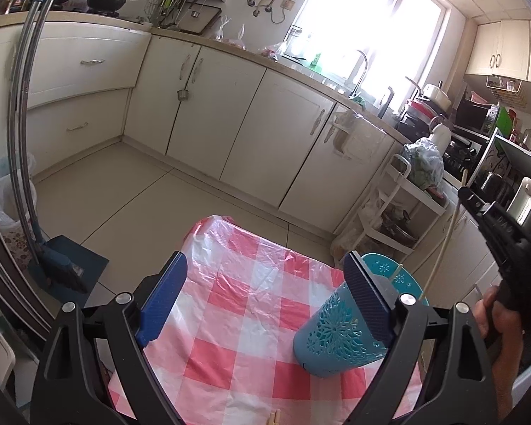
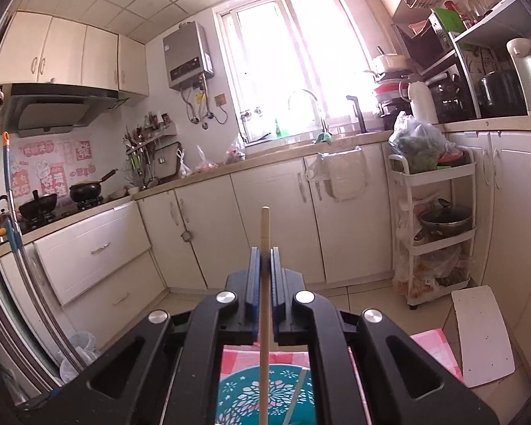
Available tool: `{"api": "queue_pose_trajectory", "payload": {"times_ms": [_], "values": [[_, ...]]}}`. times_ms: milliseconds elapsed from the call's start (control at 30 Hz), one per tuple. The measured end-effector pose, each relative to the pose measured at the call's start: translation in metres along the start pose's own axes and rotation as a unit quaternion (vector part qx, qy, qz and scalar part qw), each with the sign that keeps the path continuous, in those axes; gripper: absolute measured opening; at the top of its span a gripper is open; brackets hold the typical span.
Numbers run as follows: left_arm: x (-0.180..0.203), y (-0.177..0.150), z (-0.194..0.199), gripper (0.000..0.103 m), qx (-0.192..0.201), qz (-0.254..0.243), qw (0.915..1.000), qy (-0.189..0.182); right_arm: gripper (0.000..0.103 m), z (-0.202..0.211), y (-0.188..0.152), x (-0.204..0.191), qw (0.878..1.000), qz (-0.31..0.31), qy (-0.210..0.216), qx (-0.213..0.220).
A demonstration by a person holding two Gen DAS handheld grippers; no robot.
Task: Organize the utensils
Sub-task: 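Open the right gripper to drop the chopstick into the basket, then move the right gripper back toward the remaining chopsticks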
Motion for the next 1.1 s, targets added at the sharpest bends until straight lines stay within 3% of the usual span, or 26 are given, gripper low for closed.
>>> {"api": "queue_pose_trajectory", "payload": {"times_ms": [167,300,400,467,533,700,900,1033,1067,1100], "values": [[0.0,-0.002,-0.003,0.086,-0.006,0.001,1.0,0.0,0.006,-0.004,-0.029,0.008,1.0,0.016,-0.022,-0.013],[0.002,-0.005,-0.006,0.087,-0.01,-0.001,0.9999,0.001,0.007,0.0,-0.046,0.007,0.999,0.032,-0.014,-0.035],[0.003,-0.006,-0.007,0.087,-0.012,-0.005,0.9999,0.004,0.021,0.006,-0.054,0.008,0.998,0.041,-0.008,-0.049],[0.003,-0.007,-0.008,0.087,-0.013,-0.007,0.9999,0.006,0.023,0.02,-0.054,0.01,0.998,0.042,-0.006,-0.047],[0.003,-0.007,-0.008,0.087,-0.013,-0.009,0.9998,0.009,0.036,0.038,-0.05,0.016,0.999,0.034,-0.011,-0.036],[0.0,-0.007,-0.005,0.087,-0.011,-0.006,0.9998,0.015,0.045,0.091,-0.06,0.022,0.999,0.033,-0.013,-0.028],[-0.002,-0.008,-0.001,0.088,-0.008,-0.008,0.9998,0.018,0.047,0.126,-0.118,0.018,0.994,0.062,-0.012,-0.093],[-0.001,-0.008,0.005,0.088,-0.009,-0.014,0.9997,0.015,0.047,0.133,-0.169,0.012,0.983,0.072,0.001,-0.169],[0.0,-0.008,0.008,0.088,-0.008,-0.016,0.9997,0.015,0.045,0.132,-0.179,0.01,0.98,0.073,0.007,-0.186],[-0.001,-0.007,0.013,0.088,-0.005,-0.02,0.9997,0.017,0.036,0.133,-0.188,0.007,0.976,0.076,0.014,-0.203]]}}
Point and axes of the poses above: each gripper's, at about its wrist camera, not at the fingertips, and z roughly against the way its jaws point, x to its right, y to its top, the point moved 5 cm from there along -z, roughly the way its jaws point, and after that the axes turned 11 degrees about -y, right-handed, at the moved point
